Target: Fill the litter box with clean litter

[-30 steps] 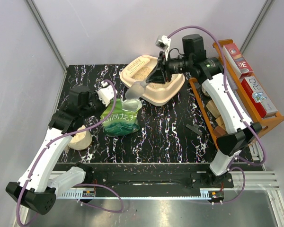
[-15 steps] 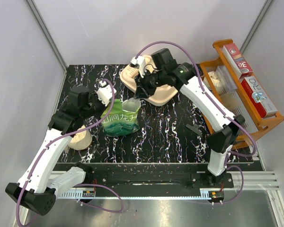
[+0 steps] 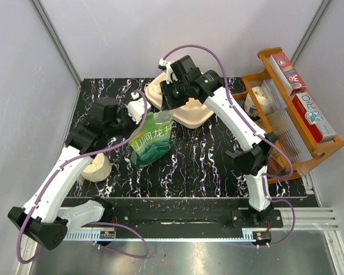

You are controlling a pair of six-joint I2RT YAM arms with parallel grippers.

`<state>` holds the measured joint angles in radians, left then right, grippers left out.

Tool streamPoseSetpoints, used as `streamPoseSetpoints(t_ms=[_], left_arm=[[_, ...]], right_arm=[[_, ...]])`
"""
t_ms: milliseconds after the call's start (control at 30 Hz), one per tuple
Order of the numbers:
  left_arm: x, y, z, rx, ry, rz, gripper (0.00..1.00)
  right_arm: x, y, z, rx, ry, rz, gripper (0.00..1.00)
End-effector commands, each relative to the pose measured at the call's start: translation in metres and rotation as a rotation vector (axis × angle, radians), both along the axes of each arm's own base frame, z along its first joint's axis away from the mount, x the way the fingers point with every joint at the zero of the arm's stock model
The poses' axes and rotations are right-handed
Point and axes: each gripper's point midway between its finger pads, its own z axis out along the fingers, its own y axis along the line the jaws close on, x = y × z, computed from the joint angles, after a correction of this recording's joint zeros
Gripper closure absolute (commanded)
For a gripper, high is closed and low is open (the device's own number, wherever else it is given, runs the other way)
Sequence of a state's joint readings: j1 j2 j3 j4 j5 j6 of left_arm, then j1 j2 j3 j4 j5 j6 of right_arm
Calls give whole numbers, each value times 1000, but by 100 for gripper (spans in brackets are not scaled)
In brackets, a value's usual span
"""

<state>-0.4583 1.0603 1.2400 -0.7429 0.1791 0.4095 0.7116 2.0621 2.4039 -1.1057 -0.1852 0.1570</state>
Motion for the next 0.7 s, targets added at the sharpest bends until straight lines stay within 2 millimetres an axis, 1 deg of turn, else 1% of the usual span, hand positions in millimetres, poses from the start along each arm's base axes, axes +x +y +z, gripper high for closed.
streamPoseSetpoints(t_ms=[0,67,100,167,200,267,300,367,400,433,467,500,533,567,600,633,667], left_arm=[[19,-19,99,-154,-312,-54,100],[17,-22,90,-149,-295,-73,100],[17,-22,77,-140,-271,-76,100],[13,-23,68,-137,-253,-85,100],[12,-22,58,-131,-233,-85,100],[10,-21,53,-125,-230,-84,100],[10,-21,48,-119,-221,-84,100],[11,-22,46,-117,-222,-80,100],[12,-22,41,-113,-214,-80,100],[15,-24,38,-113,-214,-80,100],[16,-24,37,-116,-208,-74,100],[17,-25,32,-114,-201,-74,100],[18,-26,32,-119,-202,-77,100],[19,-27,31,-122,-197,-74,100],[18,-28,31,-123,-194,-78,100],[19,-30,29,-121,-186,-83,100],[19,-30,30,-122,-187,-84,100]], right_arm=[[20,-5,-7,-32,-28,-83,100],[18,-5,-23,-67,-5,-65,100],[19,-6,-39,-102,19,-55,100],[21,-8,-53,-140,27,-43,100],[21,-7,-67,-162,48,-35,100],[20,-7,-76,-174,62,-25,100],[20,-6,-87,-179,73,-18,100],[17,-2,-100,-166,95,-7,100],[17,0,-112,-156,97,-4,100],[15,1,-119,-144,105,-3,100],[10,6,-124,-107,128,11,100],[5,7,-139,-95,153,17,100],[0,9,-145,-79,178,23,100],[-10,15,-148,-39,232,49,100],[-12,16,-154,-30,246,59,100],[-8,13,-154,-18,249,50,100],[-11,17,-151,33,284,73,100]])
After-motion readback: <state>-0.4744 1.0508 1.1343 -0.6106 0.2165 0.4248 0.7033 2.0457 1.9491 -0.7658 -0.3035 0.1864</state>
